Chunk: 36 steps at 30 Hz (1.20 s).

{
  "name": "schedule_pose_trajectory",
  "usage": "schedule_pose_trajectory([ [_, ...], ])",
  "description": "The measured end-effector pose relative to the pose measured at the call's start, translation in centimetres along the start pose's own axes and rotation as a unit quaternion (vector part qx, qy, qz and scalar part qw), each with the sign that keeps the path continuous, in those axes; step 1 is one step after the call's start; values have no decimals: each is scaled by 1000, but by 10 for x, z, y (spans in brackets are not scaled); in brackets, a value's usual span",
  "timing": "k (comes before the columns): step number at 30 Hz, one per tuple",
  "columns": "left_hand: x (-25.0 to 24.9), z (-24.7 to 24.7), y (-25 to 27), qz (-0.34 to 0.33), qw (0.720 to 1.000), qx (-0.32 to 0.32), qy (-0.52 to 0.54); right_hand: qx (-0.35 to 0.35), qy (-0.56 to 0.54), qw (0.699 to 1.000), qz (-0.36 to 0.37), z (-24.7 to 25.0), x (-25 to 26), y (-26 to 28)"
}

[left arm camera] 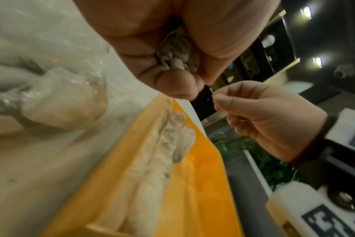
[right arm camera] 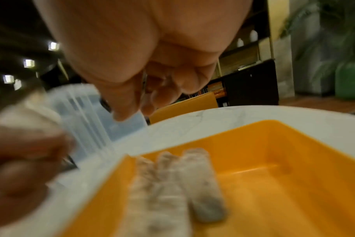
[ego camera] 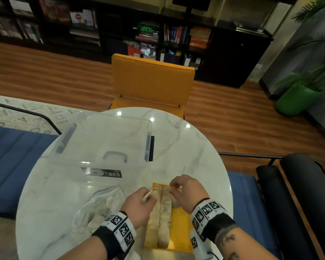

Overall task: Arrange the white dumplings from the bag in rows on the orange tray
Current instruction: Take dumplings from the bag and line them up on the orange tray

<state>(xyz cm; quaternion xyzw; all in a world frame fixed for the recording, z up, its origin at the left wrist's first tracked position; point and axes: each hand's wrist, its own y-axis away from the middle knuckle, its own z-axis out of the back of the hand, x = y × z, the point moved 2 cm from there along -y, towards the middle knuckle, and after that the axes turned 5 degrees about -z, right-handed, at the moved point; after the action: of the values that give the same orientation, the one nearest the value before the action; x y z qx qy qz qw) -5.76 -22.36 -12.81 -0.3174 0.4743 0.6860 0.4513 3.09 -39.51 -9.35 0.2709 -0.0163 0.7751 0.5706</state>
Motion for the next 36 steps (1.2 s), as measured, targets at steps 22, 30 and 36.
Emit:
schedule_pose_trajectory([
  [22,-52,3,37,-166,984,55,34,-21,-75,995,69,65,36,75],
  [30,-46,-7,36,-183,981,49,-31,-27,-37,997,66,59,26,81],
  [36,-10,0,23,-92,989,-19,-115,5,15,1000,-18,38,-6,69],
])
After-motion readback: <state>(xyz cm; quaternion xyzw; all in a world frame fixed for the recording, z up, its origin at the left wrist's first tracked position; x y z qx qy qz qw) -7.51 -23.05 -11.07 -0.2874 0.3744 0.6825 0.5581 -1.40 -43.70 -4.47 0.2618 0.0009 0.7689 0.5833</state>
